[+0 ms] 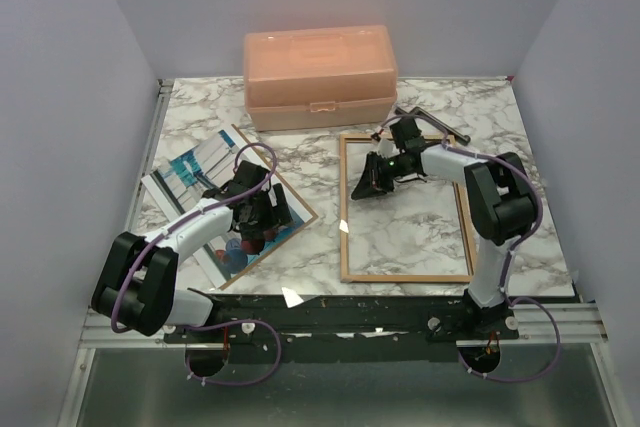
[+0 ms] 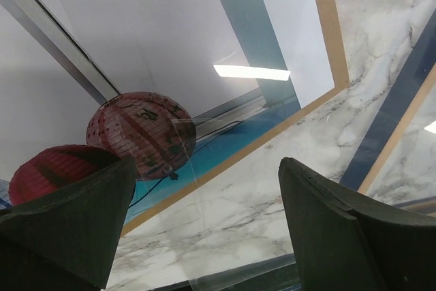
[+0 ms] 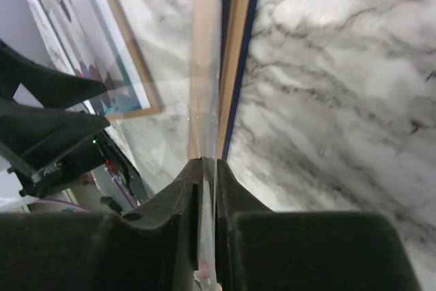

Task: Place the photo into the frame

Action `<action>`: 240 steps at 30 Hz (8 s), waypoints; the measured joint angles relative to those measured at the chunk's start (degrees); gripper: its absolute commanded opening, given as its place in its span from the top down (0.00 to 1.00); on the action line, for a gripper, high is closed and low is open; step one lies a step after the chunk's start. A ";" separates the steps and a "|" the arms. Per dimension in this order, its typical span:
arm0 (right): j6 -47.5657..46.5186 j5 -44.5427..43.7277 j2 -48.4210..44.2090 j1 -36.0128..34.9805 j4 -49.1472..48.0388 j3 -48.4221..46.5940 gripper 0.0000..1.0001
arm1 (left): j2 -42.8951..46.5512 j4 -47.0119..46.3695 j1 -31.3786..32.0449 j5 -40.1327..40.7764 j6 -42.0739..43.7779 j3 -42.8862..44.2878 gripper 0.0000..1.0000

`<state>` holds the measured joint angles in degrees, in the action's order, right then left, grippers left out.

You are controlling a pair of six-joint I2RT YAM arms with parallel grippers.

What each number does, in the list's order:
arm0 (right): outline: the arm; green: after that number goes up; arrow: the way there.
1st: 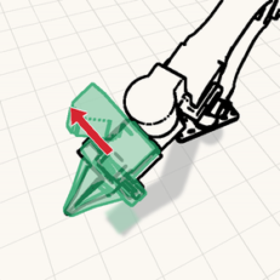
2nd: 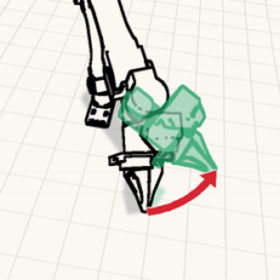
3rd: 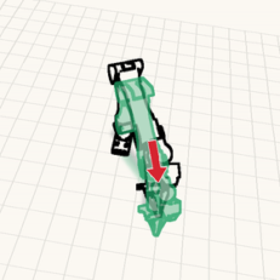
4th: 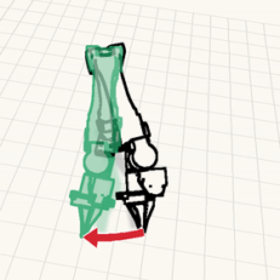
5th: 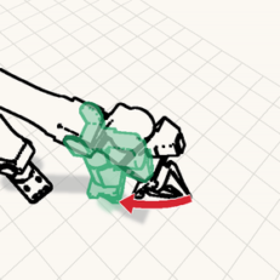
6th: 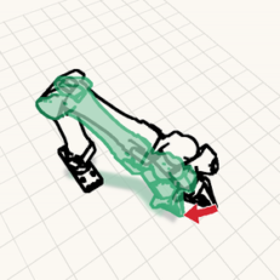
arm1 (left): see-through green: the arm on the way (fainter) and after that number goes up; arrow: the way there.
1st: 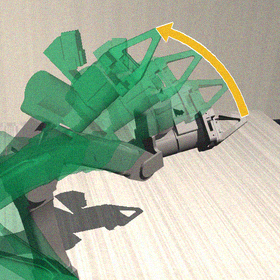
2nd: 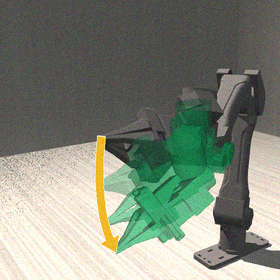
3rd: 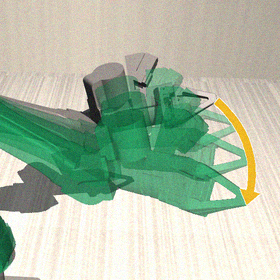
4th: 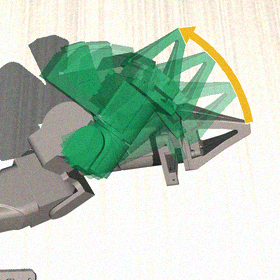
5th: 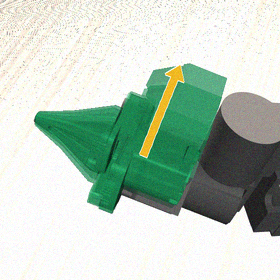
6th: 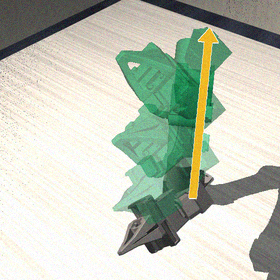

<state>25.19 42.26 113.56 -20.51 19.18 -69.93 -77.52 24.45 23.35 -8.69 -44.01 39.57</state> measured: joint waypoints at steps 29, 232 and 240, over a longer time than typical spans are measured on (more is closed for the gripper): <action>10.32 -19.78 -37.46 -0.11 -0.15 32.92 0.26 | -1.90 -7.96 1.27 -4.81 -0.90 -0.42 0.20; 0.24 -26.45 -47.84 4.35 27.69 -5.66 0.99 | -13.81 9.90 22.27 16.17 -7.21 17.44 1.00; 0.26 -24.52 -47.50 4.37 27.58 -5.66 0.99 | -10.08 10.32 19.82 16.63 -4.02 14.01 1.00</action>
<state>25.45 17.74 66.06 -16.14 46.76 -75.59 -87.59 34.76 43.18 7.94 -48.03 53.58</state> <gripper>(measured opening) 0.038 0.194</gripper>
